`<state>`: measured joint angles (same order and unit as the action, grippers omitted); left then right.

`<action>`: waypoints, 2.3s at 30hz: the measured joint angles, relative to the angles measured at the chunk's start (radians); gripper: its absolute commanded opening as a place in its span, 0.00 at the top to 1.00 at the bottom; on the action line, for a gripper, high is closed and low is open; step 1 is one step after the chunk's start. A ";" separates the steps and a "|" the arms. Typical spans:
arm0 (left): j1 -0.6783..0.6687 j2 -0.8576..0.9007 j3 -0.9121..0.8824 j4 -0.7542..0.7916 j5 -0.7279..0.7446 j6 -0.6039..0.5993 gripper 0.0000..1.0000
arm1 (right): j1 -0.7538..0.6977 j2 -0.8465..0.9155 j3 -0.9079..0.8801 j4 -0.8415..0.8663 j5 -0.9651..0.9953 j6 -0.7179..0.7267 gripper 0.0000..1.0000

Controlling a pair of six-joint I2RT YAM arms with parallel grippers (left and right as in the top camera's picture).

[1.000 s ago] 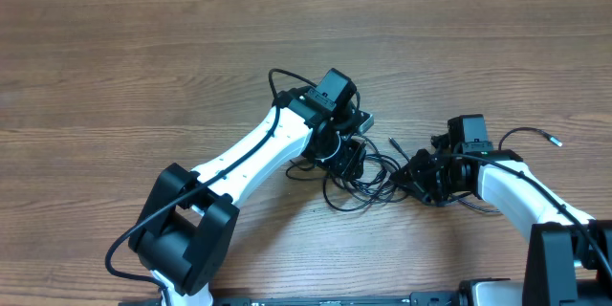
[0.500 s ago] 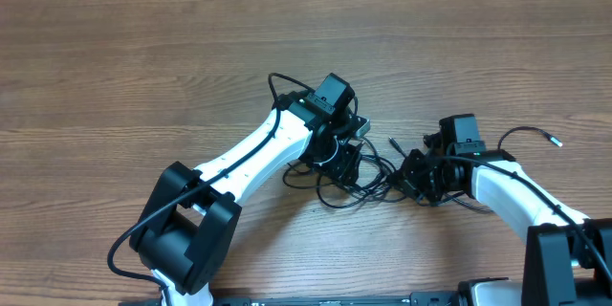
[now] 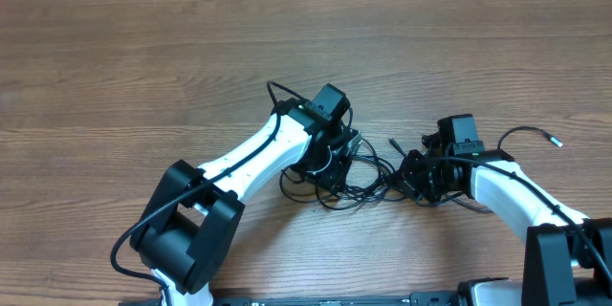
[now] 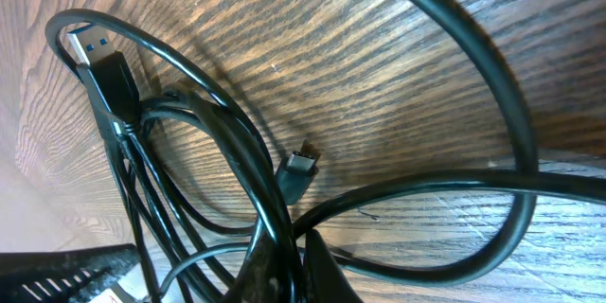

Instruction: Untangle cables

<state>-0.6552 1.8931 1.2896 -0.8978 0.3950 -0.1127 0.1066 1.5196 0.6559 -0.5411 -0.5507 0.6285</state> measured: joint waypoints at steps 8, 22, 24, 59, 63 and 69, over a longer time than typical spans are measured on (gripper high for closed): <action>0.000 0.000 -0.006 -0.004 -0.007 -0.010 0.96 | 0.000 0.000 0.000 -0.001 0.000 0.000 0.96; 0.136 0.000 -0.007 -0.143 -0.111 -0.010 0.96 | -0.013 0.000 0.133 -0.186 0.063 -0.161 0.96; 0.203 -0.002 -0.008 -0.151 -0.119 -0.010 0.96 | -0.019 -0.004 0.248 -0.273 0.110 -0.199 0.96; 0.264 -0.144 -0.010 0.180 0.328 0.009 0.41 | 0.018 -0.030 0.727 -0.341 -0.499 -0.446 0.96; 0.249 -0.144 -0.010 0.188 0.307 -0.032 0.44 | 0.018 -0.030 0.727 -0.341 -0.519 -0.446 0.96; 0.242 -0.144 -0.010 0.201 0.509 0.049 0.45 | 0.018 -0.030 0.727 -0.290 -0.524 -0.433 0.96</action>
<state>-0.4129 1.7493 1.2797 -0.6971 0.9035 -0.0635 0.1246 1.4899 1.3827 -0.8310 -1.0744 0.1959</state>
